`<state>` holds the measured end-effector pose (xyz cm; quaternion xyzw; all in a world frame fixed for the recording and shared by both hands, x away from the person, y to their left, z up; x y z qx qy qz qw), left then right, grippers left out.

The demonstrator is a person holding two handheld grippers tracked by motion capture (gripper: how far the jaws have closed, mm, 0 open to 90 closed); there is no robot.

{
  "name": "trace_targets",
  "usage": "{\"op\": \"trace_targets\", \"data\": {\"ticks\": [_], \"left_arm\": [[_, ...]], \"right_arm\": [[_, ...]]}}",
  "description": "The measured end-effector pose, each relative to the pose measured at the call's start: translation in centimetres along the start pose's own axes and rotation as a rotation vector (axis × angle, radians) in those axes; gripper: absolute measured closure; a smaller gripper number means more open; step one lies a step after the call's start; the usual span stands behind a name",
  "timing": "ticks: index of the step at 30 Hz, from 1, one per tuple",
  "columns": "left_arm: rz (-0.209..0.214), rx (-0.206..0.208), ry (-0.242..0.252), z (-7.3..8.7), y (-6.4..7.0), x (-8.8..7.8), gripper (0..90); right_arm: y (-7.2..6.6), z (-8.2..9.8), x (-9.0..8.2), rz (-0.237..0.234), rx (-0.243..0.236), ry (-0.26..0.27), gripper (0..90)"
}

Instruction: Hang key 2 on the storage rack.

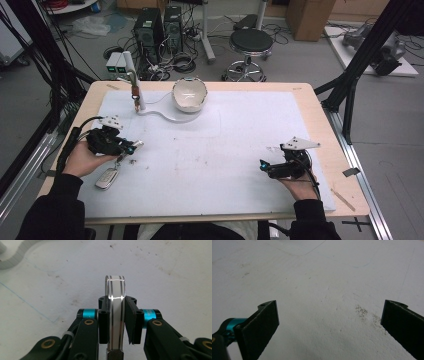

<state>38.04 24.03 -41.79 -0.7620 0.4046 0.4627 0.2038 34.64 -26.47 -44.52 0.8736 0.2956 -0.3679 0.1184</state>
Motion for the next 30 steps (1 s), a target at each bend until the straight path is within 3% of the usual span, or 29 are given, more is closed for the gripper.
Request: {"op": "trace_targets", "data": {"ticks": [5, 6, 9, 12, 20, 26, 27, 30], "left_arm": [[-0.048, 0.006, 0.043, -0.8, -0.7, -2.5, 75.0], [-0.048, 0.006, 0.043, -0.8, -0.7, -2.5, 74.9], [-0.02, -0.006, 0.103, -1.3, -1.2, -4.3, 74.9], [-0.033, -0.011, 0.117, -1.5, -1.5, -5.0, 75.0], [-0.069, -0.056, 0.179, -2.3, -3.3, -7.6, 75.0], [-0.121, -0.072, 0.223, -3.5, -4.6, -9.6, 74.9], [-0.147, -0.086, 0.226, -3.9, -5.2, -10.2, 74.9], [-0.151, -0.106, 0.24, -4.2, -5.8, -10.7, 74.9]], "right_arm": [[-0.1, 0.0, 0.1, 0.0, 0.0, -0.003, 0.5], [-0.1, 0.0, 0.1, 0.0, 0.0, -0.003, 0.5], [0.0, -0.1, 0.0, -0.001, -0.004, 0.004, 0.5], [-0.1, 0.0, 0.1, -0.002, 0.003, -0.001, 0.5], [0.0, 0.0, 0.1, 0.002, 0.0, -0.001, 0.5], [0.1, 0.0, 0.0, 0.008, 0.005, 0.009, 0.5], [0.1, 0.0, 0.0, 0.009, 0.005, 0.009, 0.5], [0.1, 0.0, 0.0, 0.01, 0.002, 0.011, 0.5]]}}
Point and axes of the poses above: each handheld gripper's, and its own axes: x roughly forward along the jaws, z roughly out of its underside, y roughly to its right, the point moved 5 cm from there along x, roughly forward along the jaws, and after that the axes turned 10 degrees about -y, right-handed, at the moved point
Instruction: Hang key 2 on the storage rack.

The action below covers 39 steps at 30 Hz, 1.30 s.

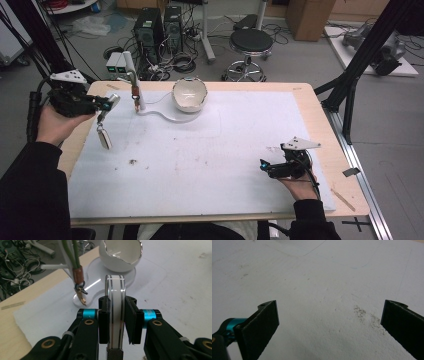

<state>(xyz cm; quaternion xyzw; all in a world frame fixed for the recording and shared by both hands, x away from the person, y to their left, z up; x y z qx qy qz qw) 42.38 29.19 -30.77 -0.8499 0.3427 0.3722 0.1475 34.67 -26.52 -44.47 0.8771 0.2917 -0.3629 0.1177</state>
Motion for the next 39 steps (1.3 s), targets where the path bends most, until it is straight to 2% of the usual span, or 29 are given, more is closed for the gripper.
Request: {"op": "trace_targets", "data": {"ticks": [4, 7, 10, 16, 24, 27, 32, 33, 35, 36, 37, 39], "left_arm": [[-0.017, -0.036, 0.042, -0.7, -1.1, -0.6, 74.9], [0.027, -0.083, 0.097, -1.2, -1.9, -1.0, 74.9], [0.019, -0.1, 0.124, -1.5, -2.5, -1.2, 75.0], [-0.031, -0.089, 0.119, -2.2, -3.3, -1.3, 75.0], [-0.087, -0.093, 0.108, -3.4, -4.4, -1.9, 75.0], [-0.111, -0.091, 0.074, -4.0, -4.8, -1.8, 75.1], [-0.148, -0.095, 0.065, -4.8, -5.7, -1.8, 75.1], [-0.153, -0.092, 0.065, -4.9, -5.9, -1.7, 75.1], [-0.157, -0.049, 0.046, -5.0, -6.2, -1.3, 75.1], [-0.165, -0.038, 0.031, -5.0, -6.3, -1.1, 75.1], [-0.179, -0.029, -0.005, -5.1, -6.6, -0.7, 75.1], [-0.184, -0.031, 0.002, -5.4, -6.9, -0.5, 75.1]], "right_arm": [[0.1, 0.0, -0.1, 0.0, 0.002, 0.002, 0.5], [0.1, 0.0, -0.1, 0.001, 0.003, 0.005, 0.5], [0.0, 0.0, 0.0, 0.001, -0.003, 0.0, 0.5], [0.1, 0.0, -0.1, 0.002, 0.002, 0.002, 0.5], [0.1, 0.0, -0.1, 0.004, 0.004, 0.001, 0.5], [0.1, 0.1, -0.2, 0.007, 0.004, 0.002, 0.5], [0.0, 0.2, 0.0, 0.009, -0.003, -0.01, 0.5], [-0.1, 0.2, 0.1, 0.011, -0.008, -0.015, 0.5], [-0.1, 0.3, 0.1, 0.011, -0.015, -0.018, 0.5], [-0.1, 0.3, 0.1, 0.011, -0.015, -0.018, 0.5], [-0.1, 0.3, 0.2, 0.012, -0.015, -0.023, 0.5], [0.0, 0.4, 0.2, 0.013, -0.013, -0.024, 0.5]]}}
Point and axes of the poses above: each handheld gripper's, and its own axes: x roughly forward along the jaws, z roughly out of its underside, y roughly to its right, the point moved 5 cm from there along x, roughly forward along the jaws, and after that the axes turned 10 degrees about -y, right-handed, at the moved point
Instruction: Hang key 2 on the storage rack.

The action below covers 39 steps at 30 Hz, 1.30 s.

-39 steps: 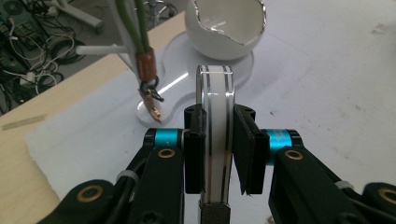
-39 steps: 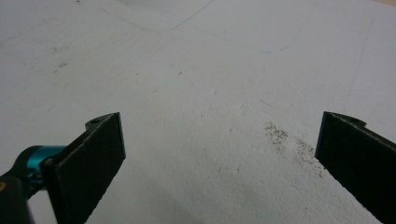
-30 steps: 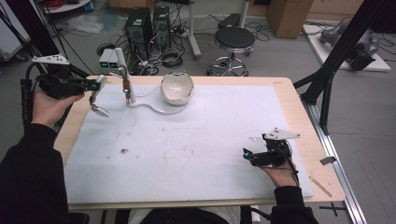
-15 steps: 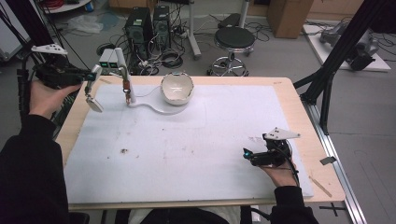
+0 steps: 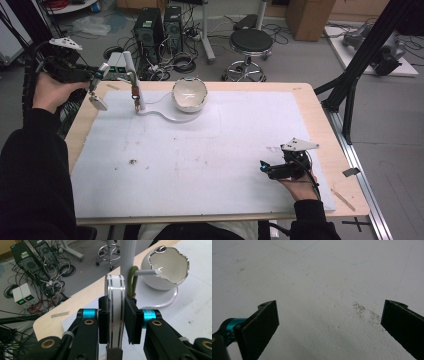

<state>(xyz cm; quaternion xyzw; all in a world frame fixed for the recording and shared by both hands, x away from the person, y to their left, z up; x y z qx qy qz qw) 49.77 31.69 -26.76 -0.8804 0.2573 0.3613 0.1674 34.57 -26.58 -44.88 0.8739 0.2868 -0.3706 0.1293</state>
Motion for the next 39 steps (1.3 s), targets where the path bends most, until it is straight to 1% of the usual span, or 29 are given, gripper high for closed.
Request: {"op": "trace_targets", "data": {"ticks": [1, 2, 3, 4, 5, 6, 7, 8, 11, 12, 13, 14, 15, 16, 17, 18, 21, 23, 24, 25, 26, 27, 29, 30, 31, 34, 35, 37, 39], "left_arm": [[0.0, 0.0, 0.0, 0.0, 0.0, 0.0, 75.1], [0.002, -0.012, 0.031, -0.4, -0.3, 0.2, 75.1], [0.002, -0.012, 0.031, -0.4, -0.3, 0.2, 75.1], [0.01, -0.015, 0.051, -0.6, -0.5, 0.7, 75.1], [0.01, -0.015, 0.051, -0.6, -0.5, 0.7, 75.1], [-0.005, -0.005, 0.019, -0.9, -0.9, 1.3, 75.1], [-0.005, -0.005, 0.019, -0.9, -0.9, 1.3, 75.1], [-0.005, -0.006, 0.005, -1.0, -1.1, 1.5, 75.1], [-0.012, -0.015, 0.009, -1.7, -1.5, 1.7, 75.1], [-0.014, -0.027, 0.021, -1.9, -1.7, 1.8, 75.1], [-0.017, -0.048, 0.015, -2.0, -1.9, 2.0, 75.1], [-0.03, -0.07, -0.003, -2.2, -2.2, 2.1, 75.1], [-0.05, -0.079, -0.015, -2.3, -2.3, 2.3, 75.1], [-0.069, -0.07, -0.007, -2.6, -2.3, 2.7, 75.1], [-0.069, -0.07, -0.007, -2.6, -2.3, 2.7, 75.1], [-0.065, -0.086, 0.013, -2.8, -2.4, 3.1, 75.1], [-0.066, -0.088, 0.024, -3.0, -2.4, 3.6, 75.1], [-0.067, -0.082, 0.02, -3.1, -2.3, 4.2, 75.1], [-0.072, -0.075, 0.014, -3.3, -2.1, 4.8, 75.1], [-0.072, -0.075, 0.014, -3.3, -2.1, 4.8, 75.1], [-0.087, -0.073, 0.008, -3.3, -2.0, 5.0, 75.1], [-0.093, -0.071, 0.01, -3.5, -1.9, 5.1, 75.1], [-0.103, -0.078, 0.022, -3.6, -1.9, 5.4, 75.1], [-0.112, -0.095, 0.036, -3.8, -2.0, 5.6, 75.1], [-0.112, -0.095, 0.036, -3.8, -2.0, 5.6, 75.1], [-0.103, -0.136, 0.088, -4.2, -1.9, 5.6, 75.1], [-0.103, -0.136, 0.088, -4.2, -1.9, 5.6, 75.1], [-0.131, -0.137, 0.104, -4.5, -1.9, 5.4, 75.1], [-0.14, -0.148, 0.113, -4.7, -1.9, 5.3, 75.1]], "right_arm": [[0.0, 0.0, 0.0, 0.0, 0.0, 0.0, 0.5], [0.1, 0.0, 0.0, 0.001, 0.005, 0.003, 0.5], [0.1, 0.0, 0.0, 0.002, 0.005, 0.003, 0.5], [0.1, 0.1, 0.0, 0.003, 0.006, 0.002, 0.5], [0.1, 0.1, 0.0, 0.003, 0.006, 0.002, 0.5], [0.1, 0.1, 0.0, 0.006, 0.004, -0.002, 0.5], [0.1, 0.1, 0.0, 0.006, 0.004, -0.002, 0.5], [0.1, 0.1, 0.0, 0.003, 0.003, -0.003, 0.5], [0.0, 0.0, 0.0, 0.005, -0.004, 0.005, 0.5], [0.1, 0.0, 0.0, 0.008, -0.003, 0.006, 0.5], [0.1, 0.0, -0.1, 0.009, 0.0, 0.003, 0.5], [0.0, 0.1, -0.1, 0.01, 0.001, 0.003, 0.5], [0.0, 0.1, -0.1, 0.011, -0.002, 0.004, 0.5], [0.0, 0.1, -0.1, 0.011, -0.002, 0.003, 0.5], [0.0, 0.1, -0.1, 0.011, -0.002, 0.003, 0.5], [0.0, 0.1, -0.1, 0.011, -0.004, 0.006, 0.5], [0.0, 0.0, -0.1, 0.012, -0.005, 0.006, 0.5], [0.0, 0.0, -0.1, 0.013, -0.007, 0.011, 0.5], [0.0, 0.1, -0.2, 0.014, -0.006, 0.01, 0.5], [0.0, 0.1, -0.2, 0.014, -0.006, 0.01, 0.5], [0.0, 0.1, -0.2, 0.014, -0.005, 0.009, 0.5], [0.0, 0.1, -0.2, 0.014, -0.005, 0.009, 0.5], [0.0, 0.1, -0.2, 0.013, -0.005, 0.009, 0.5], [0.0, 0.1, -0.2, 0.013, -0.007, 0.007, 0.5], [0.0, 0.1, -0.2, 0.013, -0.007, 0.007, 0.5], [0.1, 0.2, -0.2, 0.013, -0.004, 0.007, 0.5], [0.1, 0.2, -0.2, 0.013, -0.004, 0.007, 0.5], [0.2, 0.2, -0.2, 0.015, -0.004, 0.008, 0.5], [0.2, 0.2, -0.2, 0.015, -0.008, 0.006, 0.5]]}}
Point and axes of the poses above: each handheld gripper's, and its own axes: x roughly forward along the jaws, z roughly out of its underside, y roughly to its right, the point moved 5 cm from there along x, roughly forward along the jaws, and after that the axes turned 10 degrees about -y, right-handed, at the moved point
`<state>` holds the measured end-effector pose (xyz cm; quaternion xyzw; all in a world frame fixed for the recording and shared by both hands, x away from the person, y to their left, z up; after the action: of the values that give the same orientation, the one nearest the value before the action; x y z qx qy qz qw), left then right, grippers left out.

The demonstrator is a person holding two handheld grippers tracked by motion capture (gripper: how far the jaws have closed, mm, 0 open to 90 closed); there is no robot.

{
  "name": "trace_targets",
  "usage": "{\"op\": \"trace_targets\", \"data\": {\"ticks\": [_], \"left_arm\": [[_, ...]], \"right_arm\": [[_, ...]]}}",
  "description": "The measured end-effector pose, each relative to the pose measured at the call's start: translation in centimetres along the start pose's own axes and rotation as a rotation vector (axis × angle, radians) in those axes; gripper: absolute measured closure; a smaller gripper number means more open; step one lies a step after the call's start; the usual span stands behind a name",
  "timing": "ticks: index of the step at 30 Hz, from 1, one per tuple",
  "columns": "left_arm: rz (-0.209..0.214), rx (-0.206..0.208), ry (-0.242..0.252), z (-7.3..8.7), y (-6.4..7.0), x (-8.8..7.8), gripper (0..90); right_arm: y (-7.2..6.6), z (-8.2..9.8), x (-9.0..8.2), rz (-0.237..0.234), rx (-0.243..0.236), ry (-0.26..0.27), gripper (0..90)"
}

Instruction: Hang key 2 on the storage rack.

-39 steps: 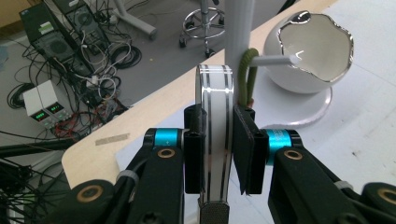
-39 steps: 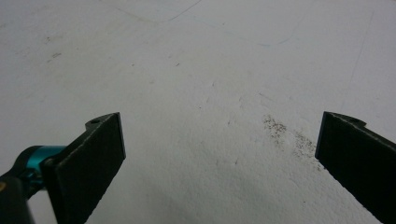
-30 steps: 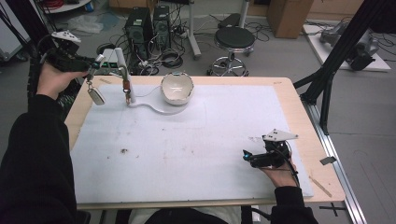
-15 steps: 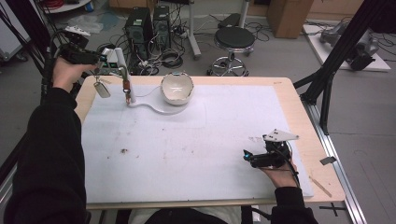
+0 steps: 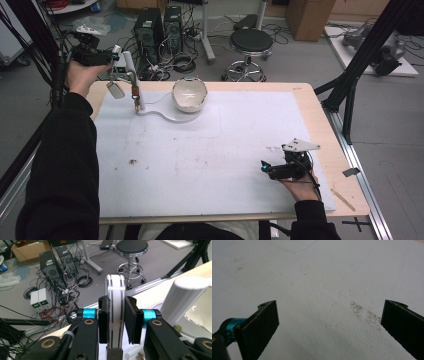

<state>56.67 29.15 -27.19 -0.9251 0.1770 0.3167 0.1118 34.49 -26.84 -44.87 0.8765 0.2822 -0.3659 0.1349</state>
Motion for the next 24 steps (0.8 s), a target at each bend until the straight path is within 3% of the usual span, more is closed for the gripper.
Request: {"op": "trace_targets", "data": {"ticks": [8, 12, 16, 22, 24], "left_arm": [[0.009, -0.034, 0.036, -0.4, 0.4, 0.2, 75.0], [-0.006, -0.021, 0.031, -0.4, 0.8, 0.6, 75.1], [0.012, -0.033, 0.026, -0.4, 1.3, 1.1, 75.1], [0.006, -0.038, 0.037, -0.5, 1.2, 1.0, 75.1], [0.03, -0.074, 0.051, -0.6, 1.2, 0.9, 75.1]], "right_arm": [[0.0, 0.0, 0.1, 0.007, -0.002, -0.006, 0.5], [0.1, -0.1, 0.1, 0.007, -0.002, -0.004, 0.5], [0.0, -0.1, 0.1, 0.004, 0.001, -0.003, 0.5], [0.2, 0.0, 0.0, 0.008, 0.0, 0.0, 0.5], [0.1, 0.0, 0.0, 0.005, 0.005, -0.001, 0.5]]}}
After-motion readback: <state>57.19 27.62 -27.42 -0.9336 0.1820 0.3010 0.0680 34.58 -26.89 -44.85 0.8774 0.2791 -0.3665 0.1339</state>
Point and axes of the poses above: each handheld gripper's, and its own axes: x roughly forward along the jaws, z roughly out of its underside, y roughly to its right, the point moved 5 cm from there along x, roughly forward along the jaws, and after that the axes turned 10 degrees about -y, right-handed, at the moved point
